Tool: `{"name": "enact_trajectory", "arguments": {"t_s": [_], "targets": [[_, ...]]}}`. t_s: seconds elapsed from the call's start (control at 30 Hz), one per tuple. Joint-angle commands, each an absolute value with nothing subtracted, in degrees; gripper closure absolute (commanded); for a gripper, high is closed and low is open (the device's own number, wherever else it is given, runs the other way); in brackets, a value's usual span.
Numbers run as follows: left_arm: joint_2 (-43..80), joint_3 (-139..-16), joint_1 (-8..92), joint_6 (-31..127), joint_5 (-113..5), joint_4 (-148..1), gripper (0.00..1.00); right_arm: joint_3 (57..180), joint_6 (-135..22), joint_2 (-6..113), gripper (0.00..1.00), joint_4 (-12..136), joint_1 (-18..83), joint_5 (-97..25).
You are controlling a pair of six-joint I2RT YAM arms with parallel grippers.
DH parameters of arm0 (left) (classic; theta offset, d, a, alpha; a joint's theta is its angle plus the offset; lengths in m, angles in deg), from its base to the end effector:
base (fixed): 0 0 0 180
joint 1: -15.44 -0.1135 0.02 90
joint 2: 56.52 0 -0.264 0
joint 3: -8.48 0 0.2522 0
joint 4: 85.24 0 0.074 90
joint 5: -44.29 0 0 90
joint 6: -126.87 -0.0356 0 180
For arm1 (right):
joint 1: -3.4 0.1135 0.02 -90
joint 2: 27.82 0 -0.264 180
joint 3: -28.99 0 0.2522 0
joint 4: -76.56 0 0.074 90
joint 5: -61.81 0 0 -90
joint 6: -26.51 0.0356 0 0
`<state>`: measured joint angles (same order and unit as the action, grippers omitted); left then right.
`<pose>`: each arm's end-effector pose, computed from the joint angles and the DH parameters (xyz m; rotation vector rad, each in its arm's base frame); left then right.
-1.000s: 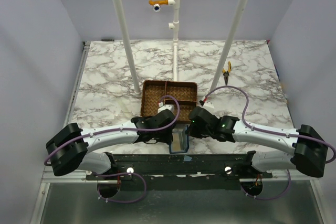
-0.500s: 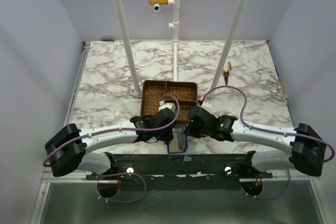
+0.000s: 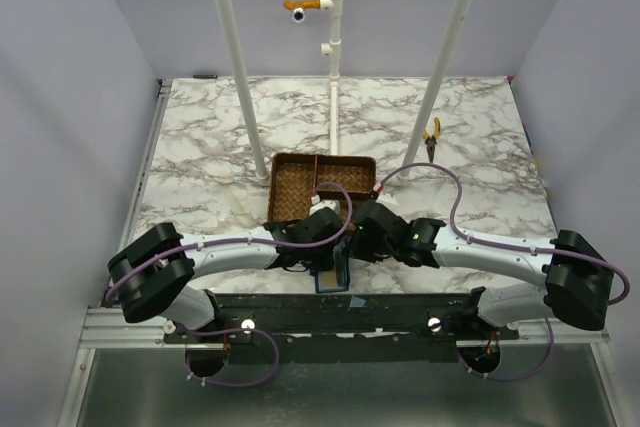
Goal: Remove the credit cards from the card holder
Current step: Remove the credit card from the card holder.
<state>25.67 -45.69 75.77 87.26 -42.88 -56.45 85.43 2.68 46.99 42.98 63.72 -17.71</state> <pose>0.1336 -0.2309 0.1649 0.2145 2.6962 -0.6252 0.1331 0.2204 0.2030 0.2147 2.5917 0.6930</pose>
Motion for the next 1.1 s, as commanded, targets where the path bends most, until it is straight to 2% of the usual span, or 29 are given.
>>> {"name": "enact_trajectory", "arguments": {"t_s": [0.0,0.37,0.8,1.07], "targets": [[27.4,-45.5,75.6,86.4,-43.7,-56.2,1.0,86.6,4.0,48.9,0.99,48.0,64.0,-20.4],[22.2,-43.1,74.7,87.3,-42.0,-53.4,1.0,84.7,6.3,53.1,0.99,52.8,64.0,-21.8],[9.7,-42.2,74.5,88.5,-37.0,-43.8,1.0,84.3,5.5,50.5,0.99,47.8,64.0,-19.3],[7.6,-44.1,74.5,87.7,-37.3,-42.5,1.0,84.4,4.7,48.7,0.99,44.9,64.0,-17.8]]}}
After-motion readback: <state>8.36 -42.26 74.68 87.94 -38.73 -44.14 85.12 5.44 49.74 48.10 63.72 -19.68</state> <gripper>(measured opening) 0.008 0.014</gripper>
